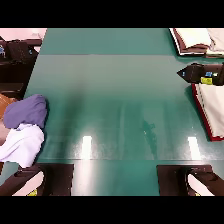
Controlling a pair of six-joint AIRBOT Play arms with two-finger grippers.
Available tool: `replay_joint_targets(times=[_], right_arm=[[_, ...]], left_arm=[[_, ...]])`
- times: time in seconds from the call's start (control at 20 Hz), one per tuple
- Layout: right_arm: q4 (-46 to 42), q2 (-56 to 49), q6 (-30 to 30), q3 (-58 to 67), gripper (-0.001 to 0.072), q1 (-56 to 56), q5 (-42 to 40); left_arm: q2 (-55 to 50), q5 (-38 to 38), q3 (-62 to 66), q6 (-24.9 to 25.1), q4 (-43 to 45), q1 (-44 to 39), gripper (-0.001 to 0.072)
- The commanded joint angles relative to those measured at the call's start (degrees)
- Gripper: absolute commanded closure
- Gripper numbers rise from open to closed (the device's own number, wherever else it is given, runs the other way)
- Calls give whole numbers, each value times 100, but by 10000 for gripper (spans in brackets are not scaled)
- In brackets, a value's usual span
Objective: Fold the shirts.
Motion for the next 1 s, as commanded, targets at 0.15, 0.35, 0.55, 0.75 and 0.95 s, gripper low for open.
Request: replay_joint_targets(times=[0.15,0.35,0.55,0.75,0.95], right_arm=[[2,4,2,-2,698,7,4],[2,4,4,-2,699,7,7],[2,4,4,-2,698,7,9],[2,4,4,-2,699,7,50],[0,4,4,-2,698,4,50]], left_arm=[[-55,168,-4,-223,973,9,53],[-356,-365,-726,-612,3145,28,51],[-636,271,-2127,-883,3300,562,50],[-977,914,-2911,-951,3300,1073,51],[-1255,981,-2959,-962,3292,1102,96]])
